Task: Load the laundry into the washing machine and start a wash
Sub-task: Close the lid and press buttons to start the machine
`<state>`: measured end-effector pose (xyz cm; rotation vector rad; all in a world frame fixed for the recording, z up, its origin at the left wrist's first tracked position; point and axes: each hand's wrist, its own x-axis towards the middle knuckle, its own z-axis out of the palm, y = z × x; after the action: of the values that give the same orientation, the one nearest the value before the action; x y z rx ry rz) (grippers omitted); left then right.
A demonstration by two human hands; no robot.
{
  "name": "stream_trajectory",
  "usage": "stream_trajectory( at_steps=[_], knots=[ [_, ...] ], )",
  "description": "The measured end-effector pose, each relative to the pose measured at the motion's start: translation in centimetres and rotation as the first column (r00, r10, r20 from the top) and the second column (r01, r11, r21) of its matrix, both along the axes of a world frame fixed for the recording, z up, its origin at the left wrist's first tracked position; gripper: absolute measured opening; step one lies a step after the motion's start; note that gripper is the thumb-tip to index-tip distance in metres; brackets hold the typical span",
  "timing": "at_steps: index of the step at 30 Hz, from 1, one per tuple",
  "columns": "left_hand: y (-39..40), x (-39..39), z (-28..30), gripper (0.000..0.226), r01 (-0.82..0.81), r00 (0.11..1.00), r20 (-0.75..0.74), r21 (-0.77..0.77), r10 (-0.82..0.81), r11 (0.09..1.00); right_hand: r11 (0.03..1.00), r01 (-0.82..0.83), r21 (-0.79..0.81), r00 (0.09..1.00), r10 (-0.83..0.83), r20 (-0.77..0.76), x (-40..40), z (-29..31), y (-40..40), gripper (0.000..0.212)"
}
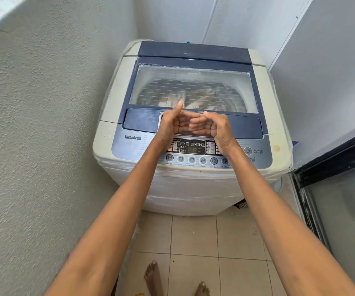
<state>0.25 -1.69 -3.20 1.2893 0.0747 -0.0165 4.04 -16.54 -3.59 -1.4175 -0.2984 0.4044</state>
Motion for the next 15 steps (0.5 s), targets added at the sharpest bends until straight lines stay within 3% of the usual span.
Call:
stream_trajectory(
  at_steps=[15],
  knots=[
    [0.31, 0.14, -0.15, 0.056, 0.029, 0.999, 0.013, 0.015, -0.029, 0.999, 1.000, -0.012, 0.001, 1.000, 0.011, 0.009, -0.01, -0.11, 0.05, 0.036]
  ],
)
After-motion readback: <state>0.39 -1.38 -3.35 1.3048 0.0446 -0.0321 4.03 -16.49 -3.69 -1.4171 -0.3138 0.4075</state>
